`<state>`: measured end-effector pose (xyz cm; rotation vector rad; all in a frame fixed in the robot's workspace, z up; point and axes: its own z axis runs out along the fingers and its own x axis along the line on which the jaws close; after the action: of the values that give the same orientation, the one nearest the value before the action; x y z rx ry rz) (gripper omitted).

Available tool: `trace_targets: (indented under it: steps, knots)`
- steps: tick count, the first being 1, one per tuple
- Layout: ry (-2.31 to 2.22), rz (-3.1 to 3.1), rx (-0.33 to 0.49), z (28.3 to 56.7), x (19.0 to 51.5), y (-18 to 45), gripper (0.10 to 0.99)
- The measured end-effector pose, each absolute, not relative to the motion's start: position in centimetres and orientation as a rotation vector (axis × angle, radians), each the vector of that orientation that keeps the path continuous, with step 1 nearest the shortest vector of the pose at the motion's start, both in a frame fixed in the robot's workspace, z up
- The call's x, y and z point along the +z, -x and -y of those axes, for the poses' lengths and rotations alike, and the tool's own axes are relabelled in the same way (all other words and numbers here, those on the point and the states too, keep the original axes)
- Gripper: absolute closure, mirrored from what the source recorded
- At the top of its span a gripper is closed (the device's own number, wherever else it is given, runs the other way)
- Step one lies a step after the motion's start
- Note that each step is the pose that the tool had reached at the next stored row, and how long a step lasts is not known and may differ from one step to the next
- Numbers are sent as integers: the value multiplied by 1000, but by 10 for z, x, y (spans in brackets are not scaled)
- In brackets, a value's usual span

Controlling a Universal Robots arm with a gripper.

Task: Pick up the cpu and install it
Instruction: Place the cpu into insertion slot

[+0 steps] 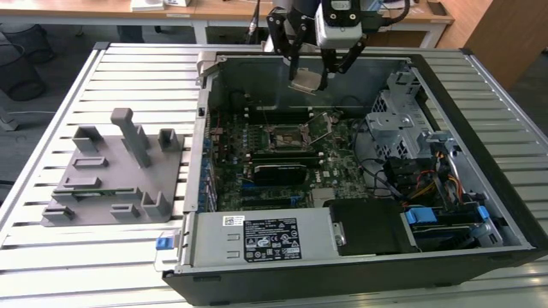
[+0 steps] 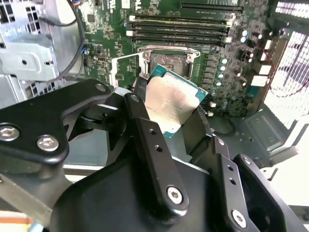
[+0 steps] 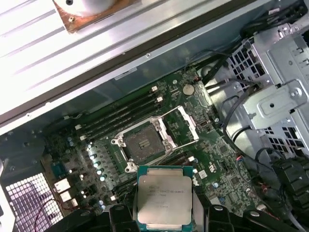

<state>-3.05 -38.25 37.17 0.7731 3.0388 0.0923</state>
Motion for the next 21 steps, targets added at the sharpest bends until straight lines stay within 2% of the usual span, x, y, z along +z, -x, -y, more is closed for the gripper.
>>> trace_targets:
  steps: [21]
  knots:
    - [-1329,-2828,89,382,357,31,545]
